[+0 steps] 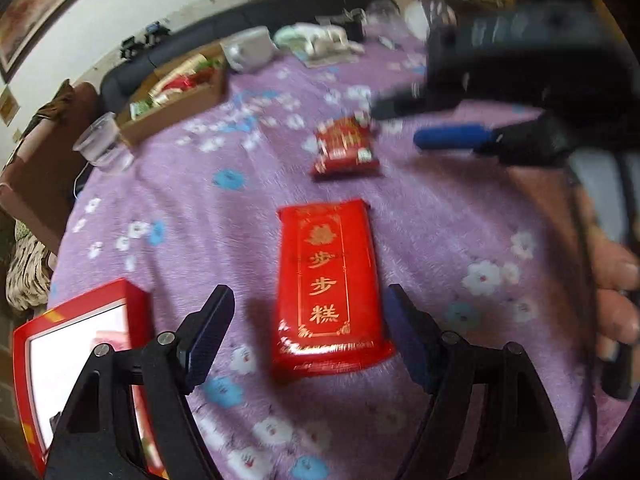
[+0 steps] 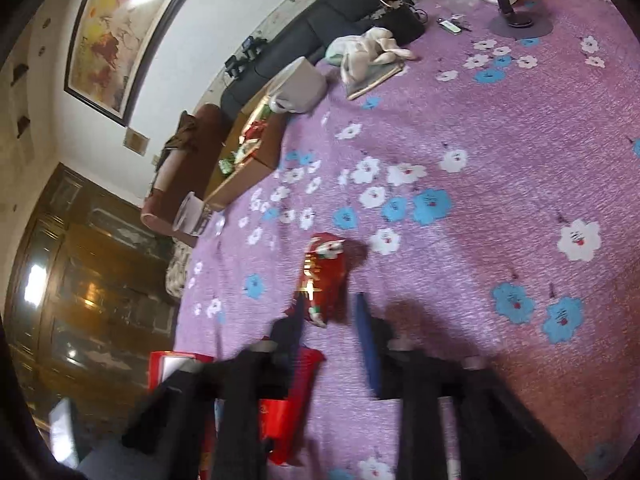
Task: Organize snacks
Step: 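Grasp the long red cake packet with left tool while right tool grasps red-white packet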
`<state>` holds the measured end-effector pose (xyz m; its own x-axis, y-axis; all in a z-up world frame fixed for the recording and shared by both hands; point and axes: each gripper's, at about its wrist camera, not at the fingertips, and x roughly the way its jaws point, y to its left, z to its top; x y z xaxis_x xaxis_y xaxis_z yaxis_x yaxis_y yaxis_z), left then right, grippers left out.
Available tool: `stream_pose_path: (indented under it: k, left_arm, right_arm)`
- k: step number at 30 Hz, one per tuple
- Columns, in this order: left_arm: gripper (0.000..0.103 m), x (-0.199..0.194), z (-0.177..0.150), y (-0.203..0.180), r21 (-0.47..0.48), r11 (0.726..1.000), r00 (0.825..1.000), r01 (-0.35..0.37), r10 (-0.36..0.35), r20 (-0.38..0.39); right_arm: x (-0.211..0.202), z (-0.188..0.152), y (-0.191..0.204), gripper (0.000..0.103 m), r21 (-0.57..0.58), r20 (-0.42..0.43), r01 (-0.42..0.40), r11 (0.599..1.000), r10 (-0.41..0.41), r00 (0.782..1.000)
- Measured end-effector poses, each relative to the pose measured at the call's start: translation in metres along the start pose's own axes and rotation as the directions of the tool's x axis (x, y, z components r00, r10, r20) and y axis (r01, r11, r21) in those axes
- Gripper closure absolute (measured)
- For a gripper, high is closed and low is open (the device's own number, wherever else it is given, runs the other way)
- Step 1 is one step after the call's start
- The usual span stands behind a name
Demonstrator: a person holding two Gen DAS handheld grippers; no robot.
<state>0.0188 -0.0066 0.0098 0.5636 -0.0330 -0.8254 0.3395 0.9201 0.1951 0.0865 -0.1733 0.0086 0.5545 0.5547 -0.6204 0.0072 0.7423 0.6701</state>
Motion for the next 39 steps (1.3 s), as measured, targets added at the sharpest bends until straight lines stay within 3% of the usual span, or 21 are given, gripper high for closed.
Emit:
stream_pose_path:
  k: [3,4,5,6,7,12,17,20,22,23,24,26,30,39]
  left_arm:
    - [0.026,0.005,0.004,0.003,-0.032,0.999,0.999,0.041,-0.041,0.019]
    - [0.031,0.008,0.005,0.008,-0.073,0.995,0.997,0.072,-0.071,0.014]
    - [0.047,0.009,0.006,0.012,-0.106,0.989,0.994,0.105,-0.105,0.013]
    - [0.052,0.009,0.006,0.015,-0.134,0.981,0.99,0.138,-0.136,0.02]
    - [0.058,0.007,0.007,0.014,-0.124,0.986,0.994,0.109,-0.107,0.022]
    - [0.059,0.0,-0.005,0.024,-0.175,0.977,0.993,0.121,-0.118,0.03]
    - [0.059,-0.032,-0.024,0.029,-0.174,0.978,0.991,0.113,-0.098,0.096]
    - [0.059,-0.055,-0.036,0.036,-0.19,0.977,0.987,0.099,-0.073,0.141]
    - [0.059,-0.067,-0.042,0.04,-0.198,0.977,0.985,0.079,-0.046,0.165]
    - [0.059,-0.071,-0.044,0.041,-0.2,0.977,0.984,0.07,-0.035,0.173]
    - [0.059,-0.075,-0.047,0.042,-0.201,0.978,0.983,0.06,-0.023,0.18]
    - [0.059,-0.083,-0.053,0.044,-0.209,0.977,0.981,0.039,0.002,0.192]
    - [0.059,-0.09,-0.06,0.048,-0.226,0.974,0.979,0.031,0.016,0.204]
    - [0.059,-0.099,-0.068,0.048,-0.234,0.972,0.972,0.009,0.047,0.23]
  right_arm:
    - [-0.001,-0.001,0.001,0.057,-0.008,0.022,0.008,1.0,-0.008,1.0]
    - [-0.001,0.0,0.0,0.057,-0.003,0.026,0.004,1.0,-0.004,1.0]
    - [-0.002,0.0,-0.001,0.057,0.003,0.03,-0.003,1.0,0.003,1.0]
    - [-0.002,0.0,-0.002,0.057,0.007,0.037,-0.011,1.0,0.011,0.999]
    - [-0.002,0.0,-0.002,0.057,0.008,0.041,-0.01,1.0,0.01,0.999]
    - [0.003,-0.001,0.009,0.05,-0.017,0.048,0.072,0.997,-0.071,0.996]
    - [0.025,0.001,0.028,0.05,-0.081,0.026,0.191,0.978,-0.19,0.981]
    - [0.048,0.001,0.042,0.05,-0.123,-0.002,0.256,0.959,-0.258,0.966]
    - [0.059,-0.001,0.054,0.051,-0.176,0.04,0.33,0.927,-0.329,0.944]
    - [0.065,-0.003,0.06,0.053,-0.213,0.068,0.388,0.897,-0.383,0.921]
    - [0.067,-0.006,0.064,0.065,-0.241,0.095,0.432,0.869,-0.422,0.901]
    - [0.069,-0.012,0.069,0.071,-0.289,0.128,0.471,0.833,-0.454,0.882]
    - [0.05,-0.017,0.057,0.078,-0.246,0.09,0.416,0.876,-0.407,0.909]
    - [-0.012,-0.045,0.036,0.078,-0.19,0.041,0.283,0.94,-0.28,0.959]
